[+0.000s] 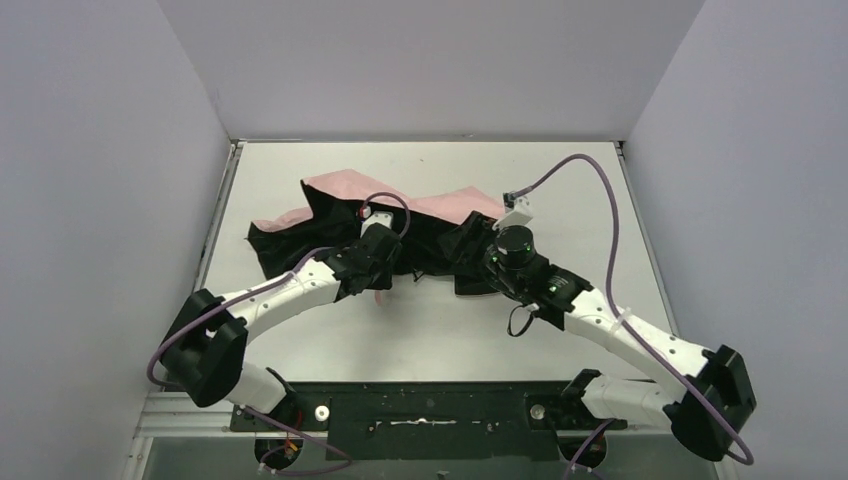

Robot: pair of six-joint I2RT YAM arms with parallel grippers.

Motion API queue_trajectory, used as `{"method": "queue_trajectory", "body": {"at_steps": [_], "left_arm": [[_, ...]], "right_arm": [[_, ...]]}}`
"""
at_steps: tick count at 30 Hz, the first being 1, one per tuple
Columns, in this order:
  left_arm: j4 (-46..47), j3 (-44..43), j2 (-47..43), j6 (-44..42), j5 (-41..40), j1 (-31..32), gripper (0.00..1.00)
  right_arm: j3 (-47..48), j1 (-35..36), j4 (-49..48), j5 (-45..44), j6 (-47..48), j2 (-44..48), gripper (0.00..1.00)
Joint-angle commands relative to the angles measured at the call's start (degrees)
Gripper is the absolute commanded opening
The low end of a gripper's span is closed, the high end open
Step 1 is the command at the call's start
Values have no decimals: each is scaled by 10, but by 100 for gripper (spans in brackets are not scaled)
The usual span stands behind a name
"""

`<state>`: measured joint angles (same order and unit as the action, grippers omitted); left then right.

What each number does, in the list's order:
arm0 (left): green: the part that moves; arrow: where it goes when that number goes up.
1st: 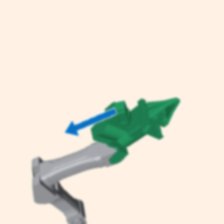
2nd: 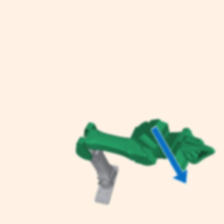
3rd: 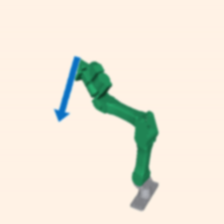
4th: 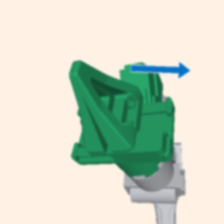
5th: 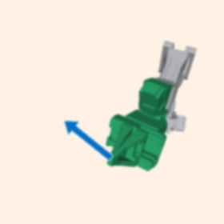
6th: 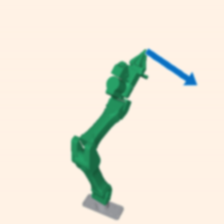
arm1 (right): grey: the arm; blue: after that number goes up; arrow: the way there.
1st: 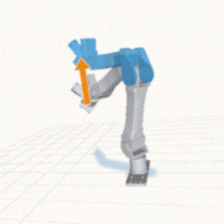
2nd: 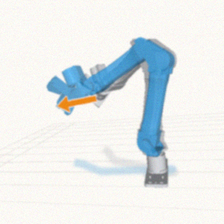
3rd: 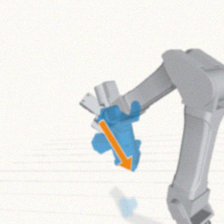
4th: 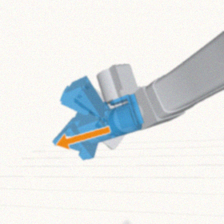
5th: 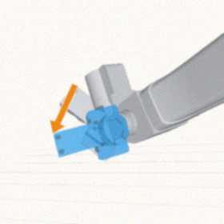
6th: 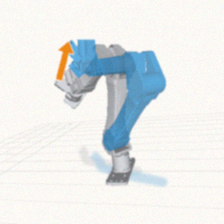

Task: Put away the umbrella

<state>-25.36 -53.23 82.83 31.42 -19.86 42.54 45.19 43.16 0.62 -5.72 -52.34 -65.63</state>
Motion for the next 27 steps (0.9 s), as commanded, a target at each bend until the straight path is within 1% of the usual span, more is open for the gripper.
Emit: {"method": "queue_trajectory", "body": {"at_steps": [1,4,7,9,11,13,15,17,19,20,23,25,27], "left_arm": [[71,12,25,-14,36,-3,0],[83,16,45,-13,48,-4,0],[94,21,61,-12,61,-4,0],[98,23,68,-10,68,-4,16],[102,26,69,-11,77,-5,33],[100,26,62,-15,87,-5,48],[83,25,44,-22,95,-5,61],[71,31,12,-25,114,-3,68],[66,44,-21,-26,141,-1,78],[63,50,-38,-27,162,2,81],[44,60,-85,-25,195,20,82],[24,58,-118,-28,211,38,81],[5,50,-152,-39,232,58,78]], "right_arm": [[39,0,101,-66,162,67,68],[83,-4,173,-105,218,78,69],[140,-24,234,-111,252,54,68],[172,-48,256,-88,266,25,66],[189,-79,259,-55,271,-5,64],[206,-110,255,-15,271,-32,62],[221,-134,249,10,276,-58,63],[244,-150,253,31,284,-87,63],[266,-164,262,48,292,-117,64],[274,-169,264,60,296,-130,64],[298,-181,273,101,310,-168,64],[312,-186,283,121,321,-193,63],[320,-188,287,134,327,-213,61]]}}
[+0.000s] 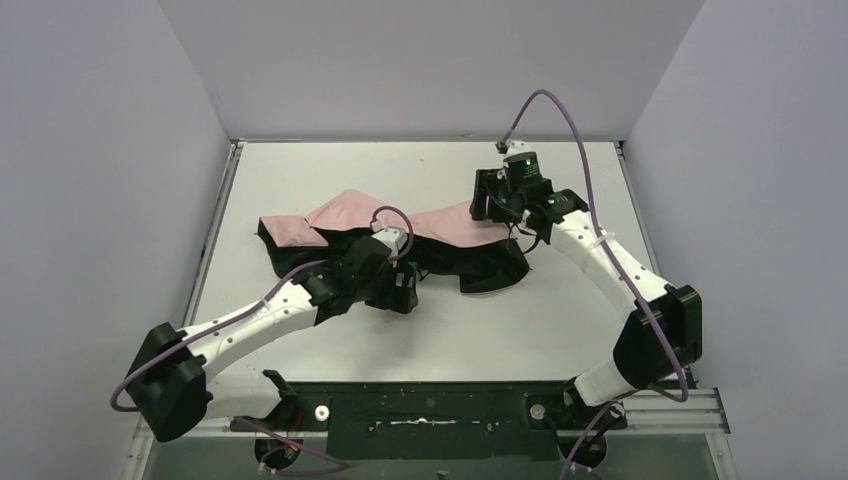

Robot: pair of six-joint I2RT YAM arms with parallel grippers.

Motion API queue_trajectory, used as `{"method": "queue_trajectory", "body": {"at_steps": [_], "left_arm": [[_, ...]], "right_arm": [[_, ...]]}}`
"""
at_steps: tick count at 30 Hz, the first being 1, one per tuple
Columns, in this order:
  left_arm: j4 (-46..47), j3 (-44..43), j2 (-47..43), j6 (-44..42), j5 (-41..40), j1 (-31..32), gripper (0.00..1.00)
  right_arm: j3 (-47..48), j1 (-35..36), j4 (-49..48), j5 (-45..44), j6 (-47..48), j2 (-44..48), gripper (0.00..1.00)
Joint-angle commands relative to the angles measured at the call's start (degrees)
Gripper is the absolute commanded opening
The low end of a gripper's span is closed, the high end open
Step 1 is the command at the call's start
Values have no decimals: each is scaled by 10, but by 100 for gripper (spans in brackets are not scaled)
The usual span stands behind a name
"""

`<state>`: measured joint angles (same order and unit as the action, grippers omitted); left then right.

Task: Put away the umbrella

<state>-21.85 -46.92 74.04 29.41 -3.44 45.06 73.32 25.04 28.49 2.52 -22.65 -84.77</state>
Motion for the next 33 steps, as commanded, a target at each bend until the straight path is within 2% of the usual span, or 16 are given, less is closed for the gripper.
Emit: {"method": "queue_trajectory", "body": {"at_steps": [1,4,7,9,11,15,19,24,30,33], "left_arm": [[-43,-22,-81,-28,72,43,77],[-77,-66,-130,-54,100,58,72],[-114,-135,-164,-83,84,40,69],[-132,-192,-162,-104,75,1,69],[-148,-252,-142,-118,77,-69,69],[-157,-320,-80,-144,68,-174,69],[-173,-366,6,-184,48,-237,69],[-160,-371,80,-229,56,-270,71],[-133,-342,154,-232,52,-280,70],[-98,-318,186,-226,81,-280,68]], "right_arm": [[39,-8,5,60,31,-29,60],[36,-10,-10,73,29,-48,56],[35,-10,-23,80,28,-67,53],[37,-10,-28,86,27,-78,52],[38,-10,-35,93,22,-87,51],[40,-9,-43,105,18,-105,50],[42,-9,-48,116,12,-113,49],[41,-6,-46,125,10,-117,49],[37,-4,-50,136,5,-128,47],[32,2,-62,145,-1,-141,45]]}}
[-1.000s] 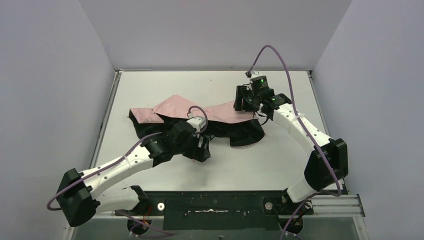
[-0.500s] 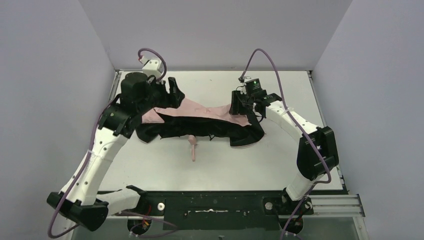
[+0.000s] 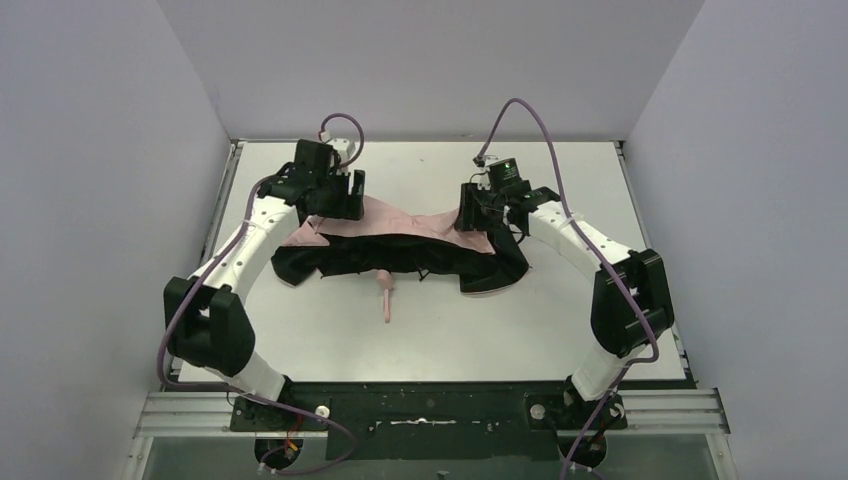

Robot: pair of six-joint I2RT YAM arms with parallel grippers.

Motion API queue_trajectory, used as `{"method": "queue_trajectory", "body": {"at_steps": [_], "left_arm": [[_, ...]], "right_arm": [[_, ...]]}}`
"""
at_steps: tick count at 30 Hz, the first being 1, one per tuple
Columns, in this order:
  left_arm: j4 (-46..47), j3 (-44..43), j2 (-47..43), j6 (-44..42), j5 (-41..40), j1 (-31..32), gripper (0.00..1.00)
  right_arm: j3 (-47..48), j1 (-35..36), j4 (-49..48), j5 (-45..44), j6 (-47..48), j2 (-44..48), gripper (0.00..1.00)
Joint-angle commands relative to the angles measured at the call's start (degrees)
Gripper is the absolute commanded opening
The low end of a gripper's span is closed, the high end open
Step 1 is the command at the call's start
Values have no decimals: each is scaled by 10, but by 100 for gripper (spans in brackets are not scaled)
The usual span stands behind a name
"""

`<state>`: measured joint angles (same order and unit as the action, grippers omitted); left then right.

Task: Put away the umbrella

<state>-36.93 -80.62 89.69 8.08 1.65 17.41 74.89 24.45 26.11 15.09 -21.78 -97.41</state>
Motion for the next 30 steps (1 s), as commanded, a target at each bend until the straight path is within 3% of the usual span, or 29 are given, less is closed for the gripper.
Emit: {"method": "queue_trajectory", "body": {"at_steps": [1,6,18,23,30], "left_arm": [[64,26,39,-9,42,-4,66],[116,49,90,17,88,-3,58],[167,11,181,48,133,72,58],[151,21,131,55,139,49,67],[82,-2,0,28,140,-28,80]], "right_arm": [[15,10,-42,21,-14,-19,45],[0,25,-89,21,-42,-40,43],[-9,70,-184,54,-88,-98,43],[-14,53,-148,40,-54,-35,52],[16,-1,-15,-23,27,67,66]]}}
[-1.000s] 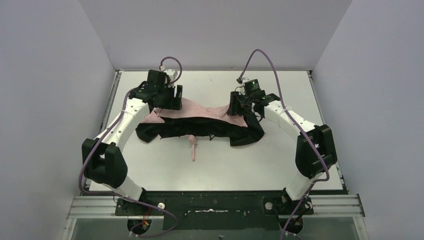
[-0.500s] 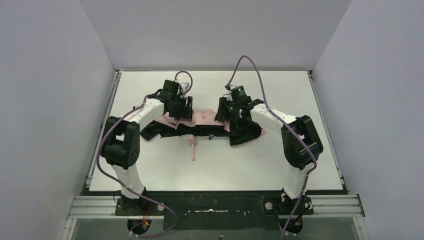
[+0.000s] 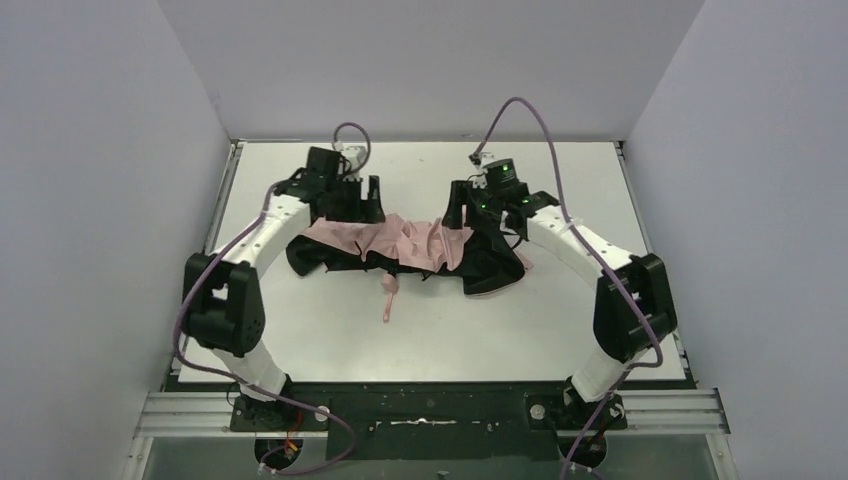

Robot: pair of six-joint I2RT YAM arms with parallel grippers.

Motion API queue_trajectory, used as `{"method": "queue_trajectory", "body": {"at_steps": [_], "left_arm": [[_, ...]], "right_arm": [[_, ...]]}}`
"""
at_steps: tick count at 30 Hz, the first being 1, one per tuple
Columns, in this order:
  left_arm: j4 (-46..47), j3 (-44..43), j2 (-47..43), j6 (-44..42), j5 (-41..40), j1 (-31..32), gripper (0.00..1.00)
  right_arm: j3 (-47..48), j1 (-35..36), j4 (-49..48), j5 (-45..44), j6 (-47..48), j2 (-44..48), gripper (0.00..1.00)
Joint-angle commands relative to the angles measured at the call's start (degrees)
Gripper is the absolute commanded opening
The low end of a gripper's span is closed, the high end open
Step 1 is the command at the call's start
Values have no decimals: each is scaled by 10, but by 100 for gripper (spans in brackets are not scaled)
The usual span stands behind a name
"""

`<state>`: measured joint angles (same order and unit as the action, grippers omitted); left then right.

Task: Put away the umbrella

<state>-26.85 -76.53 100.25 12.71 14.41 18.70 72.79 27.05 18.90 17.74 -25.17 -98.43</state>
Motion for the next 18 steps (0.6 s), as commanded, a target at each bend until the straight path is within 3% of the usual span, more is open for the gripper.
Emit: {"method": "queue_trajectory", "body": {"at_steps": [1,5,10,18], "left_arm": [[-24,-46,-124,-20,9,-54,80],[-43,-60,-141,-22,-30,-119,77],[-80,-68,-104,-3,-130,-183,65],[-98,-92,-26,-11,-206,-251,62]], "right_arm": [[42,-32,73,-64,68,87,66],[53,-63,118,-159,70,104,64],[53,-119,148,-272,42,86,44],[46,-190,156,-285,27,13,30]]}}
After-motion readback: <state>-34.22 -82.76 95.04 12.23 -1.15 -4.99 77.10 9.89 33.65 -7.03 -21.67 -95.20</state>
